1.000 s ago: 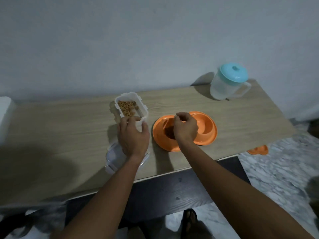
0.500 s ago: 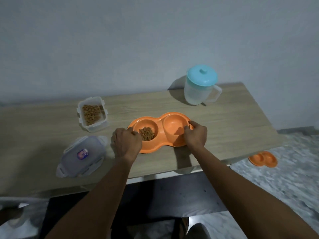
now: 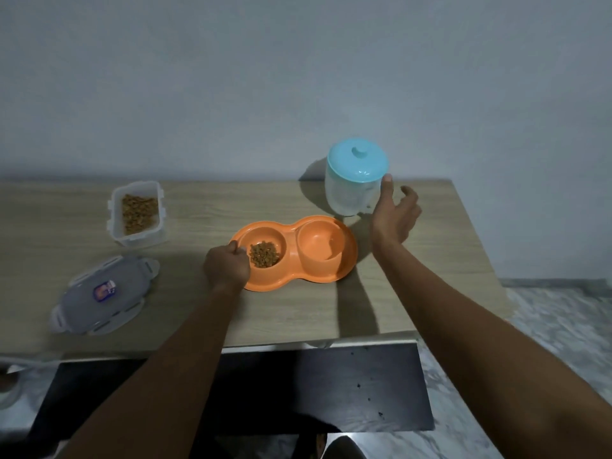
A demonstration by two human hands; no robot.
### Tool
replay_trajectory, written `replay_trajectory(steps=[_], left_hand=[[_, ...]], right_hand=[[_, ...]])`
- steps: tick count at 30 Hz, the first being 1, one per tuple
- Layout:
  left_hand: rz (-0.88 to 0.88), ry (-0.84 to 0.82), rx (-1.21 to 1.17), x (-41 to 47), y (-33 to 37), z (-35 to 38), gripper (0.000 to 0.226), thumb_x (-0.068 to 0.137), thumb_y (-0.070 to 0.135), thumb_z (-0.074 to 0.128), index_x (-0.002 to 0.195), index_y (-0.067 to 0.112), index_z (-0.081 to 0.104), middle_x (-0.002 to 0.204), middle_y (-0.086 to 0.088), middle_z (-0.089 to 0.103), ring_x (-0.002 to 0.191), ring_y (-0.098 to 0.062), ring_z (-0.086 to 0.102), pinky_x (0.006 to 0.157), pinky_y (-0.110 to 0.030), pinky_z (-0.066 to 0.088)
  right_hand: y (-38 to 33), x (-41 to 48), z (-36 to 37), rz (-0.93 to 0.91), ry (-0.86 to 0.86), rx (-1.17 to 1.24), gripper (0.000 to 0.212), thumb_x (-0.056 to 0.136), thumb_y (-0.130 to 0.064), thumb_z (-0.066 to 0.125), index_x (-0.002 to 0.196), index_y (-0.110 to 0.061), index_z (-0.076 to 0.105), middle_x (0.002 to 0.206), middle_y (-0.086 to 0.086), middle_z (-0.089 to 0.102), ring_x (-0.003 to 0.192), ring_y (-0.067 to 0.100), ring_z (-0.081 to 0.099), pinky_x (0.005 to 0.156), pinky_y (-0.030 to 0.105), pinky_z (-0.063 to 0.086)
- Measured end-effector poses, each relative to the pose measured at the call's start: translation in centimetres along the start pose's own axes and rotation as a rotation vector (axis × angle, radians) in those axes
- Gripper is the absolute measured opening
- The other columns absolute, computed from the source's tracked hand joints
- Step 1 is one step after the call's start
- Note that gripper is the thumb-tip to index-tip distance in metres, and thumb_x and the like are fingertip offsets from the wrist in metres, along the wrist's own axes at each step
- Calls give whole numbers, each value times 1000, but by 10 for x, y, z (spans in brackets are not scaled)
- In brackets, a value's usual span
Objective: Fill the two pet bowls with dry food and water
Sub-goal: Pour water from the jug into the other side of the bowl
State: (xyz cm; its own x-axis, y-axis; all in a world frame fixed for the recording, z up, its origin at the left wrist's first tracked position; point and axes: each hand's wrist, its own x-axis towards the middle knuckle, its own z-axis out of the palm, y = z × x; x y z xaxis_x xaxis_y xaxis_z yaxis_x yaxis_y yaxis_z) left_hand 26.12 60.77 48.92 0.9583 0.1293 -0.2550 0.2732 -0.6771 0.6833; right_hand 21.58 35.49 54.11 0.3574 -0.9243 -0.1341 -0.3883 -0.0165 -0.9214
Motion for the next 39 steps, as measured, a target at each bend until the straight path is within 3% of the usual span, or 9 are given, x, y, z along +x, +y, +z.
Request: replay_trajectory(steps=[3,7,10,13,21,23,27,30,39], left_hand=[[-17,-21,13,1,0,0,35,96,22,57,126,5,65,128,-23,64,120,-41,59,99,-39,44],[-24,-53,43,3,-1,0,38,98,24,54,132,8,61,135,-20,60,126,-38,55,103,-38,41],[-34,-55,62,3,2,0,40,100,26,52,136,10,58,139,-19,58,129,-37,53,105,-37,39],[-34,-50,48,1,1,-1,41,100,26,52,137,10,57,140,-19,56,130,-39,52,106,-38,38],[-37,-47,19,7,-3,-1,41,99,31,53,136,15,59,136,-16,61,128,-38,53,106,-37,40],[-27,-48,50,7,-2,-2,40,99,30,51,135,15,60,136,-17,61,127,-39,53,105,-38,40],[-5,-38,84,1,-3,1,42,100,30,47,136,11,57,137,-19,59,127,-40,52,105,-40,39],[26,-1,53,-6,-9,4,45,98,30,50,138,12,54,137,-18,59,127,-38,53,105,-42,41],[92,-22,84,-16,-19,7,43,98,31,50,134,8,55,133,-21,58,124,-41,53,105,-45,43]], right_hand=[[-13,24,3,106,-178,23,74,76,-86,42,113,-26,62,122,3,65,116,28,59,104,49,45],[-9,35,-1,186,-350,175,59,85,-71,60,108,-18,65,94,-1,66,96,20,62,85,34,46],[-3,37,-5,230,-334,352,47,78,-61,75,88,-16,68,85,0,60,81,17,55,77,33,46],[4,39,-18,245,-286,429,42,71,-55,81,84,-17,68,77,0,51,70,14,46,74,33,43],[-1,34,-87,95,-326,314,59,66,-53,85,98,-5,75,70,-3,45,66,14,39,65,30,36],[-6,26,-98,8,-370,216,45,74,-48,84,81,-5,69,66,-3,42,64,15,38,63,30,34],[-13,13,-103,-98,-394,102,56,69,-46,87,58,-13,43,59,1,29,62,19,29,61,37,27],[-12,6,-101,-124,-376,24,60,57,-56,88,58,-14,46,66,7,34,66,22,33,63,40,29],[-18,-12,-96,-222,-357,-175,56,62,-55,86,55,-14,49,63,4,47,63,19,43,60,36,35]])
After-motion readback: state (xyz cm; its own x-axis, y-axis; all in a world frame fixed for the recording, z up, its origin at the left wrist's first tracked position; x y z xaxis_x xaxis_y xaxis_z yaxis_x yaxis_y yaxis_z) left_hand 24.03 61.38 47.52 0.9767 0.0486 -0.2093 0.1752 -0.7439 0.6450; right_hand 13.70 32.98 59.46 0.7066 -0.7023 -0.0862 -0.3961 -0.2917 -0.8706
